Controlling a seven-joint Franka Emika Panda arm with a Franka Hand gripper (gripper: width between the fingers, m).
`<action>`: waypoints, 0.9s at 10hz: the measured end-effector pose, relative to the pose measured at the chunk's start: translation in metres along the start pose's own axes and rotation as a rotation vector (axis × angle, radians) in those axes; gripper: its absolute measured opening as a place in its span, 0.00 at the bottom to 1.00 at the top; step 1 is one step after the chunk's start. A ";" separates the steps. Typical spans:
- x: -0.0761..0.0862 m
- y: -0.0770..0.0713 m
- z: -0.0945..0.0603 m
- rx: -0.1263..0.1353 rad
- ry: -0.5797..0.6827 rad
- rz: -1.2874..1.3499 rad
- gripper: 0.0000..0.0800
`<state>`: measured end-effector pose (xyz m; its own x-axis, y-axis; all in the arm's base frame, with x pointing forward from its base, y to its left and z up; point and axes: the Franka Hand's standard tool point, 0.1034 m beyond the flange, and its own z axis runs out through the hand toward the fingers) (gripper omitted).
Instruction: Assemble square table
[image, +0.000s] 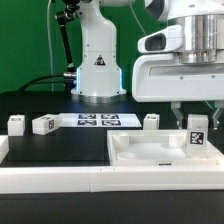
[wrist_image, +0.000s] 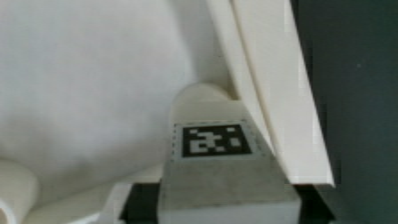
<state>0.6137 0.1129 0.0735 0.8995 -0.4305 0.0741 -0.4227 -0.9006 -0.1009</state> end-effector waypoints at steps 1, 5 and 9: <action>0.002 0.004 0.000 -0.007 0.005 0.057 0.36; 0.008 0.016 -0.001 -0.030 0.019 0.242 0.37; 0.004 0.012 -0.006 -0.022 0.015 0.224 0.77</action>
Offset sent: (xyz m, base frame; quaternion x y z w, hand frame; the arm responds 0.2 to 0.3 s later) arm -0.0040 0.0049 0.0011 0.0233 -0.0006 0.1706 0.9851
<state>0.6118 0.0998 0.0789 0.7812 -0.6206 0.0673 -0.6142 -0.7834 -0.0950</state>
